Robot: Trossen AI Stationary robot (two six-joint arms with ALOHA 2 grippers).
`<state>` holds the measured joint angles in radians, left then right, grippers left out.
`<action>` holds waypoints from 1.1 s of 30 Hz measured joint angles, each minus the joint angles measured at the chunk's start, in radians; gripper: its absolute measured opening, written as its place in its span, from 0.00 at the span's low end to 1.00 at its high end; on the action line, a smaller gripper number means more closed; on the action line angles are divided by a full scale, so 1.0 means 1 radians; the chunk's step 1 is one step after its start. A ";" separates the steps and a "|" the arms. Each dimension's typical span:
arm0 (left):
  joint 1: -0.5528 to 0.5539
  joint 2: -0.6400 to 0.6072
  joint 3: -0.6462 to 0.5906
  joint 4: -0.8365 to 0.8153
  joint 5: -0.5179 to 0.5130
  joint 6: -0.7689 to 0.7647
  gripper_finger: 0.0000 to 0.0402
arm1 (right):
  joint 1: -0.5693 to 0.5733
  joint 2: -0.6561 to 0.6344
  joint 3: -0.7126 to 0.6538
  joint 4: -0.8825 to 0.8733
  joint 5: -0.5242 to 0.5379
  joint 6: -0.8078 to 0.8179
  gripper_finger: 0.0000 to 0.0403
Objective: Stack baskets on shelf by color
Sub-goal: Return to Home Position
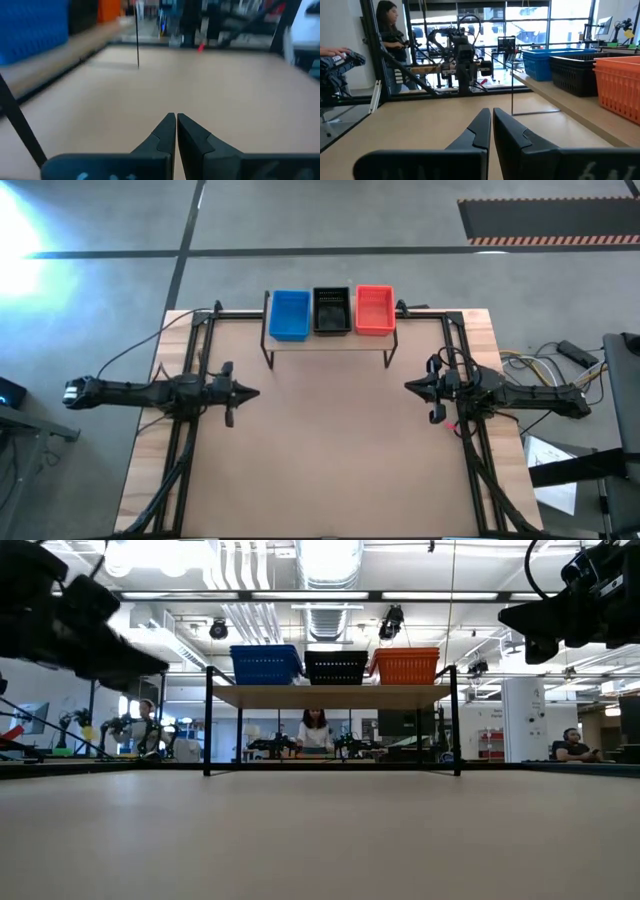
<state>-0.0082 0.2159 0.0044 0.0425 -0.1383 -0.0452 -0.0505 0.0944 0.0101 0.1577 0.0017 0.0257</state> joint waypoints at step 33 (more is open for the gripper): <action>0.002 -0.184 0.000 0.008 0.155 0.027 0.00 | 0.000 0.000 0.000 -0.004 0.000 0.000 0.03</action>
<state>-0.0067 0.0322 0.0044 0.0509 0.0166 -0.0185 -0.0505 0.0940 0.0097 0.1535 0.0021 0.0254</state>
